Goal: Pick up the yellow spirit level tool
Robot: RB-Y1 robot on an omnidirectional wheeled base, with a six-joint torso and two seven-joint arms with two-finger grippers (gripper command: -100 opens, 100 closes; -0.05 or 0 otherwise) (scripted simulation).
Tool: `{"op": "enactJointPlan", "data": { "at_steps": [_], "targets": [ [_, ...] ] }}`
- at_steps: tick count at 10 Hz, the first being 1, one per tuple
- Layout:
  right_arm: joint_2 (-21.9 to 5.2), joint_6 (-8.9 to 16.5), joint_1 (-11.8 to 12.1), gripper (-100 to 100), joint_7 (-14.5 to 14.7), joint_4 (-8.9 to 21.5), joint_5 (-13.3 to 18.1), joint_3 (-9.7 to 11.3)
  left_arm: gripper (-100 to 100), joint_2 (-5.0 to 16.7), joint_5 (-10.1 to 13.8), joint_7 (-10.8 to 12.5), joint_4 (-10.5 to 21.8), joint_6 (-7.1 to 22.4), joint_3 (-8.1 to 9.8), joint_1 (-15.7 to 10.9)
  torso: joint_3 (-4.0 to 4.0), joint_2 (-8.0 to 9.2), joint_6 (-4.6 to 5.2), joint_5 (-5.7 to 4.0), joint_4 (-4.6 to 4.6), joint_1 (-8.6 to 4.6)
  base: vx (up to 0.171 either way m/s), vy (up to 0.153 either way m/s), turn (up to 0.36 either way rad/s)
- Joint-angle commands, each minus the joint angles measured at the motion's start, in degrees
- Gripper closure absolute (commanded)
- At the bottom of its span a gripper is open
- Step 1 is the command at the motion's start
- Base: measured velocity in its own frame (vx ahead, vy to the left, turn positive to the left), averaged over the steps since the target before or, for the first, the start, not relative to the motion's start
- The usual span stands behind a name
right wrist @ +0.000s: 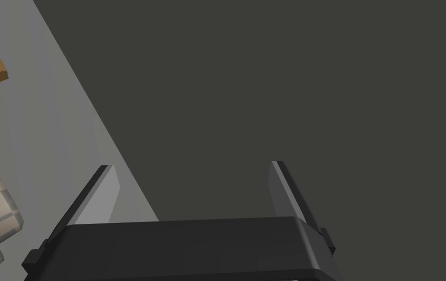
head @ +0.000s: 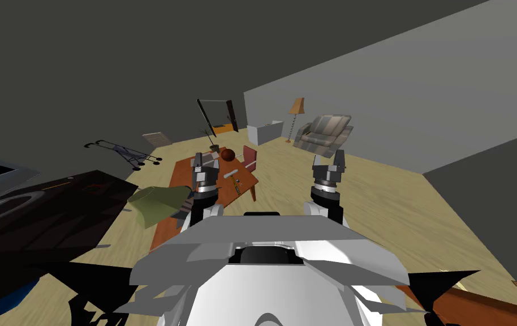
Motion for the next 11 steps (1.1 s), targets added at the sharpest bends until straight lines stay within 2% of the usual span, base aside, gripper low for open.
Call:
{"op": "enactJointPlan", "data": {
  "at_steps": [1, 4, 8, 9, 11],
  "targets": [
    [0.0, 0.0, 0.0, 0, 0.0, 0.0, 0.0, 0.0, -100, 1.67, -0.19, 0.24, 0.55, -0.44, 0.01, -0.03, 0.0, 0.0, 0.0, 0.0, 0.0, 0.0, 0.025, -0.031, 0.104],
    [0.01, 0.0, 0.01, 0, 0.0, 0.0, 0.0, 0.01, -100, 5.27, -1.02, 1.05, 2.97, -2.08, -0.11, -0.06, -0.12, -0.21, -0.02, -0.08, -0.05, -0.42, 0.057, -0.113, 0.196],
    [0.02, 0.0, 0.02, 0, 0.0, 0.0, 0.0, 0.01, -100, 9.61, -3.26, 2.43, 9.09, -5.31, -0.9, 0.26, -0.2, -0.35, -0.02, -0.17, -0.08, -0.77, 0.08, -0.204, 0.293],
    [0.02, -0.01, 0.02, 0, 0.0, 0.0, 0.0, 0.01, -100, 9.61, -3.26, 2.43, 9.42, -5.31, -0.9, 0.26, -0.23, -0.4, -0.01, -0.19, -0.09, -0.87, 0.09, -0.175, 0.147],
    [0.01, -0.01, 0.02, 0, 0.0, -0.01, 0.0, 0.01, -100, 11.76, -4.87, 3.06, 13.21, -7.07, -1.64, 0.61, -0.26, -0.44, -0.02, -0.14, -0.1, -0.6, 0.091, -0.189, 0.281]
  ]
}}
